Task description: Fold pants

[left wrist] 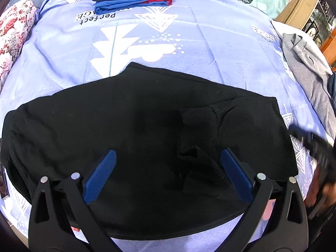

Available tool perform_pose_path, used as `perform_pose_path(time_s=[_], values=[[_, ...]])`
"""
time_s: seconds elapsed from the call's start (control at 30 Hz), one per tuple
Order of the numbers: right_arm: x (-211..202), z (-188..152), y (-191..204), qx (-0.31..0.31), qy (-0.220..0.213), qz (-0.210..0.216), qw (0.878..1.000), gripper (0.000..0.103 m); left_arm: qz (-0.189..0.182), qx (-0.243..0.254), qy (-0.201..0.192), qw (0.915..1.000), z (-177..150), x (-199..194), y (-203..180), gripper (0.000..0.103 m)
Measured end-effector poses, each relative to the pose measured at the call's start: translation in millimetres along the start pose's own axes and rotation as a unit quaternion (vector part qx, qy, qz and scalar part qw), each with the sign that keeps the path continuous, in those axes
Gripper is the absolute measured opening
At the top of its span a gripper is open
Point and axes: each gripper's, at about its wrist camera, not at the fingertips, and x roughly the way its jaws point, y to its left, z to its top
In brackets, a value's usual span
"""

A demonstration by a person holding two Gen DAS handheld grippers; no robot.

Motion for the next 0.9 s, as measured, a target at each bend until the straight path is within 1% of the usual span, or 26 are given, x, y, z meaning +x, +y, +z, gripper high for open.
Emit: perform_pose_path(time_s=[0.07, 0.13, 0.17, 0.2, 0.27, 0.33, 0.43, 0.47, 0.5, 0.57, 0.63, 0.73, 0.77, 0.8, 0.9], values=[[-0.4, -20.5, 4.3, -0.022, 0.021, -0.013, 0.999, 0.042, -0.005, 0.001, -0.003, 1.0, 2.3, -1.1, -2.9, 0.101], [2.6, -37.7, 5.0, -0.031, 0.034, -0.024, 0.999, 0.043, -0.009, 0.003, -0.007, 0.9999, 5.0, -2.0, -6.5, 0.101], [1.3, -45.6, 7.0, -0.043, 0.022, -0.035, 0.998, 0.047, -0.01, 0.004, -0.009, 0.9999, 6.5, -2.5, -7.9, 0.101], [3.1, -48.6, 10.1, -0.047, 0.02, -0.043, 0.998, 0.048, -0.01, 0.004, -0.012, 0.9999, 8.8, -2.8, -9.7, 0.101], [1.6, -49.5, 9.0, -0.035, 0.017, -0.041, 0.998, 0.048, -0.018, 0.005, -0.01, 0.9998, 10.5, -1.3, -13.7, 0.101], [-0.2, -47.5, 7.6, -0.022, 0.018, -0.036, 0.999, 0.048, -0.024, 0.012, 0.0, 0.9996, 7.9, 4.2, -17.1, 0.101], [-5.3, -45.7, 7.5, -0.016, 0.007, -0.038, 0.999, 0.055, 0.002, 0.022, 0.034, 0.9992, -2.2, 24.2, -15.8, 0.101], [-6.6, -45.3, 5.4, -0.009, 0.005, -0.038, 0.999, 0.055, 0.008, 0.02, 0.042, 0.9989, -4.3, 29.2, -14.1, 0.101], [-7.6, -44.2, 4.8, -0.002, 0.002, -0.037, 0.999, 0.055, 0.006, 0.011, 0.053, 0.9985, -8.1, 36.3, -8.7, 0.101], [-10.6, -42.7, 1.5, 0.006, -0.004, -0.039, 0.999, 0.055, -0.012, -0.009, 0.054, 0.9984, -10.9, 37.8, -0.4, 0.101], [-14.7, -41.1, 1.3, 0.01, -0.011, -0.039, 0.999, 0.055, -0.017, -0.011, 0.055, 0.9983, -12.4, 35.2, 2.6, 0.101], [-21.9, -37.5, 4.6, 0.013, -0.025, -0.032, 0.999, 0.055, -0.065, -0.025, 0.065, 0.9954, -13.7, 26.4, 15.8, 0.101], [-24.6, -36.3, 6.8, 0.012, -0.031, -0.029, 0.999, 0.056, -0.087, -0.041, 0.057, 0.9937, -13.4, 16.9, 28.4, 0.101], [-26.5, -35.5, 8.2, 0.01, -0.035, -0.028, 0.999, 0.056, -0.095, -0.055, 0.046, 0.9929, -13.7, 7.6, 41.1, 0.101], [-29.2, -33.6, 8.9, 0.012, -0.043, -0.03, 0.999, 0.06, -0.091, -0.098, 0.013, 0.9909, -17.7, -19.7, 85.0, 0.101]])
